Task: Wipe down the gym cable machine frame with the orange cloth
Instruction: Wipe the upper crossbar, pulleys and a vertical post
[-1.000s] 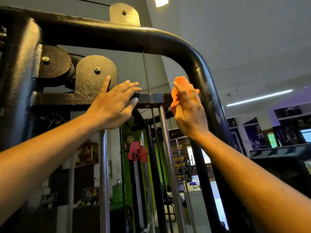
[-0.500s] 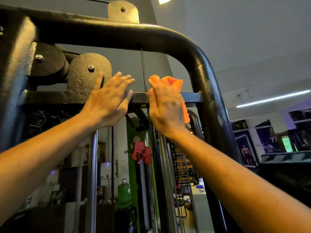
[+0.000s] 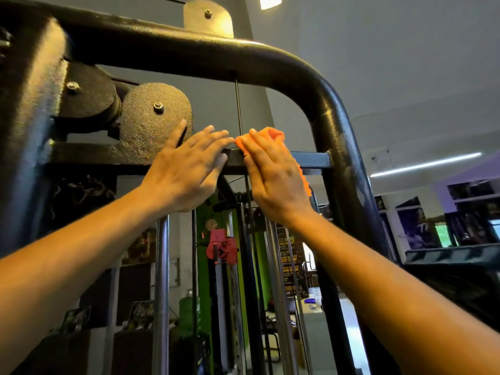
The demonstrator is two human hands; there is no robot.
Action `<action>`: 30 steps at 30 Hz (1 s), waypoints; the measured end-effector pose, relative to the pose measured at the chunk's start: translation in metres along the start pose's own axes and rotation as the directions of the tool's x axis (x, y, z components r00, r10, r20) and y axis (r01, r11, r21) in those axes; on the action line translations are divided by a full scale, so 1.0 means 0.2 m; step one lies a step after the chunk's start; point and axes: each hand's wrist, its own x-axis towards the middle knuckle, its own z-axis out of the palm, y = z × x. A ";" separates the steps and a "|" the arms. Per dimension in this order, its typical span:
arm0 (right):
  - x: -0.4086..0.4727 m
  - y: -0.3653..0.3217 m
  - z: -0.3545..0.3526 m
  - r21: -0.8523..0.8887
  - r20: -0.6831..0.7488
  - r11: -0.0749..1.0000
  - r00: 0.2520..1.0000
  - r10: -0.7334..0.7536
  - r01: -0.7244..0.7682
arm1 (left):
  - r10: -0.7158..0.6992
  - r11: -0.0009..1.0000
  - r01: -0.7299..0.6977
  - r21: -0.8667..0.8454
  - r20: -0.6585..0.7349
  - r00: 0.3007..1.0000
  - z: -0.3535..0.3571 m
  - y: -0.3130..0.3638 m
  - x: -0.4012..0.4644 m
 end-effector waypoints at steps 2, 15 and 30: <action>-0.01 0.12 -0.09 -0.017 0.067 0.999 0.997 -0.036 0.038 | 0.000 1.000 0.000 -0.011 0.003 1.000 0.00 -0.01 0.00; -0.21 0.24 -0.35 -0.191 0.116 0.950 0.955 0.273 -0.248 | 0.082 0.983 -0.060 -0.175 0.122 0.989 0.08 0.32 0.14; -0.27 0.33 -0.62 -0.274 0.264 0.954 0.944 0.197 -0.122 | 0.057 0.980 -0.031 -0.194 0.133 0.989 0.16 0.47 0.23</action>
